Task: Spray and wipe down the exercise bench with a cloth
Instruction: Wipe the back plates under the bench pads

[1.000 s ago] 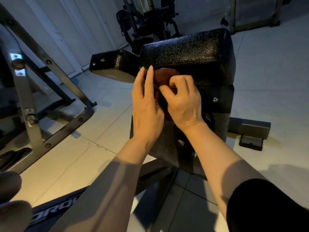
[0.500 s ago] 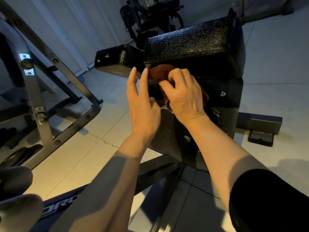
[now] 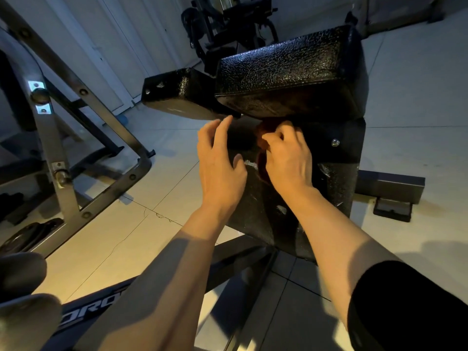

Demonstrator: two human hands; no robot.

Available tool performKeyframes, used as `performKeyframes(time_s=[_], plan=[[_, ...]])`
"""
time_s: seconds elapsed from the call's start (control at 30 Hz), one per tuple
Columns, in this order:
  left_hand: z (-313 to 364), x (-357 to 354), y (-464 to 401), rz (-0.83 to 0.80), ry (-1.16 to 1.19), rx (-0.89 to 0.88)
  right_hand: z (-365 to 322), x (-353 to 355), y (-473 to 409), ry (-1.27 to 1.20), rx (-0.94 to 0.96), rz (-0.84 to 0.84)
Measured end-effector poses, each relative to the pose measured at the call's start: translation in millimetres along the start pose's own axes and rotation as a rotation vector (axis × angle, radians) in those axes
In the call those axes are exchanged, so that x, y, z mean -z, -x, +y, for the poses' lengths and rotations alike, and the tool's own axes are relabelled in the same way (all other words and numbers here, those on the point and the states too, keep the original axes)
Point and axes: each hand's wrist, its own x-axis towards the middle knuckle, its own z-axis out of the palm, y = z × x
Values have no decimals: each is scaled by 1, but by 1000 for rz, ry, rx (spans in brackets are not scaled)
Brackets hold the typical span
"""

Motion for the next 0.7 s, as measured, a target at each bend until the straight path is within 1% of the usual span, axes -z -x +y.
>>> performKeyframes(time_s=[0.07,0.1,0.17,0.2,0.27,0.33,0.4,0.43,0.5,0.57,0.63,0.7], plan=[[2,2,1,-60,31,-11,-6,9,4,-156,71,51],[4,2,2,-95,39,-30,-12,16,4,-261,54,95],[6,2,5,-154,48,-61,-22,33,1,-460,-61,171],[7,2,6,-167,59,-62,-25,42,0,-538,-121,179],[11,5,10,-173,115,-52,-32,59,1,-638,-205,174],[19,8,15,-178,241,-37,-37,70,5,-699,-261,201],[32,12,21,-183,390,-4,-43,78,12,-716,-279,215],[38,13,24,-171,438,3,-46,80,16,-674,-267,221],[47,14,25,-120,511,31,-48,85,24,-452,-184,298],[54,14,23,-56,615,120,-44,88,31,-294,-50,365],[60,13,20,-6,700,231,-37,87,41,-279,91,304],[64,10,19,-12,730,327,-26,84,49,-340,172,165]])
